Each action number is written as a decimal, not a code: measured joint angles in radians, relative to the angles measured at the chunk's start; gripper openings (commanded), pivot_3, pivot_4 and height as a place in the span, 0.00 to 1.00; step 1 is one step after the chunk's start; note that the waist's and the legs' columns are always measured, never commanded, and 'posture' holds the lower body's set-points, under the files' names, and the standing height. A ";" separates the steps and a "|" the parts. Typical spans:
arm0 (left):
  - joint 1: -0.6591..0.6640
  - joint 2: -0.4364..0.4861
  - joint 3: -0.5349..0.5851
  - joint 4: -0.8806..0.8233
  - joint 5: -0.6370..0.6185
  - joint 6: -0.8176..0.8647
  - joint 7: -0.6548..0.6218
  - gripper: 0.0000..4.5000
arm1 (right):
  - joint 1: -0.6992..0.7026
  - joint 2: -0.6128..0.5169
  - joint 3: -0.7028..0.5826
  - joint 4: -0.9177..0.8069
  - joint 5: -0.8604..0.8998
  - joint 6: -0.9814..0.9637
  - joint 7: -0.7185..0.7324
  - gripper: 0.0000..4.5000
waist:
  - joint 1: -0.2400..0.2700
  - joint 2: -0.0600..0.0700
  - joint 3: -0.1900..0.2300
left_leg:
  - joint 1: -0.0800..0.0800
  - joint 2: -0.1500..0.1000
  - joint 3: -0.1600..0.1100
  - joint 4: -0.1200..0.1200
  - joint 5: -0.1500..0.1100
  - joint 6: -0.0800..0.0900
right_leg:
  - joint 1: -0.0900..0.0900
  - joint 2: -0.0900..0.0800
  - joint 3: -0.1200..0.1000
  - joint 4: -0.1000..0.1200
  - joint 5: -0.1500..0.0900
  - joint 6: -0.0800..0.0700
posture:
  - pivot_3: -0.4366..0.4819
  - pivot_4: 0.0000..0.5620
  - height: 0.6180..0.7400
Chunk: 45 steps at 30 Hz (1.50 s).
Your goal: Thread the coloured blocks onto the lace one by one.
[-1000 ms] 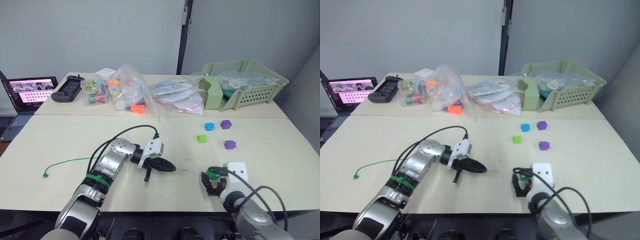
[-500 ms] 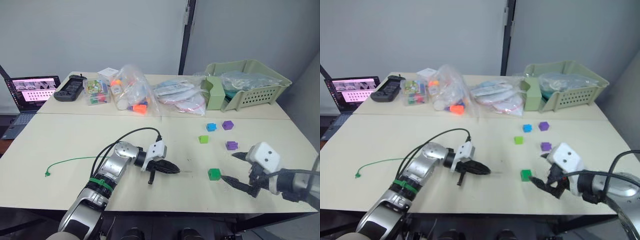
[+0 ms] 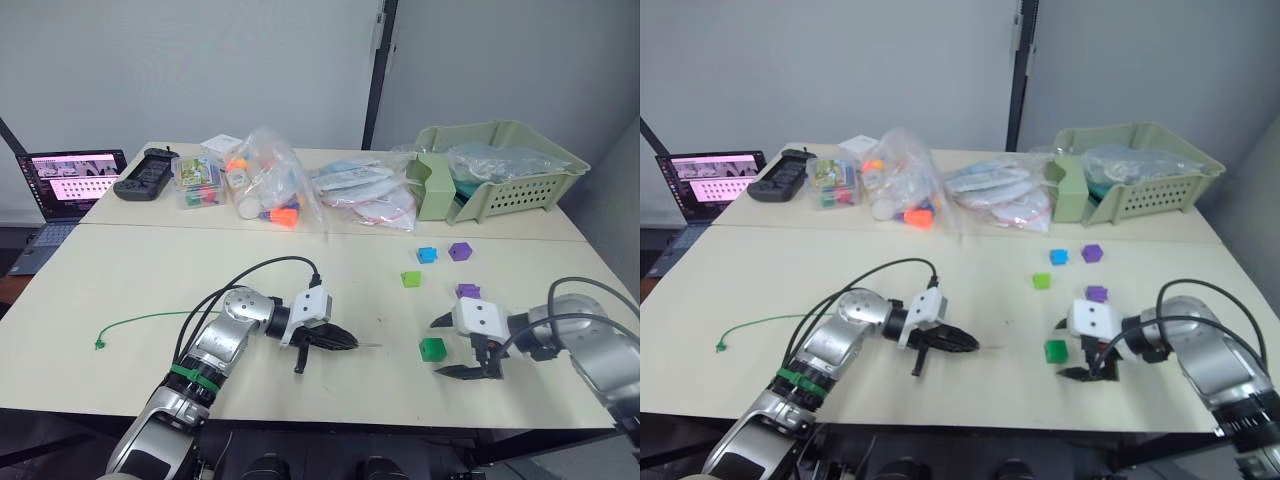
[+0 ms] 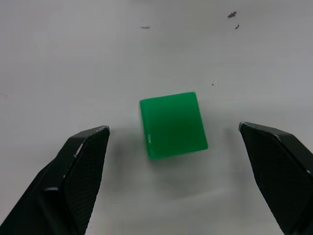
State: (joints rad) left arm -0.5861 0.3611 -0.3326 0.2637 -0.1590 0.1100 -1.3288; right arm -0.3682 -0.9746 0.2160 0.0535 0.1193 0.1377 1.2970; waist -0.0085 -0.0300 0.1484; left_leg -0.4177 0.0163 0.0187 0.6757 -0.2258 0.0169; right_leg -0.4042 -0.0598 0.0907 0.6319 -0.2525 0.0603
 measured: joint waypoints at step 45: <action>-0.008 -0.002 -0.127 -0.077 0.118 0.080 0.091 0.00 | -0.003 0.046 0.104 -0.389 0.019 0.549 -0.087 0.26 | -0.003 0.000 0.000 | 0.000 -0.001 -0.003 0.002 0.000 0.000 | -0.002 0.000 -0.001 0.008 0.000 0.000 | 0.48 0.27 0.95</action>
State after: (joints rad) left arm -0.5944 0.3588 -0.4597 0.1867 -0.0412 0.1897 -1.2377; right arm -0.3709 -0.9286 0.3196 -0.3355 0.1388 0.6864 1.2102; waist -0.0115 -0.0299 0.1483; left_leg -0.4174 0.0156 0.0158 0.6780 -0.2258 0.0169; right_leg -0.4059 -0.0600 0.0899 0.6399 -0.2526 0.0601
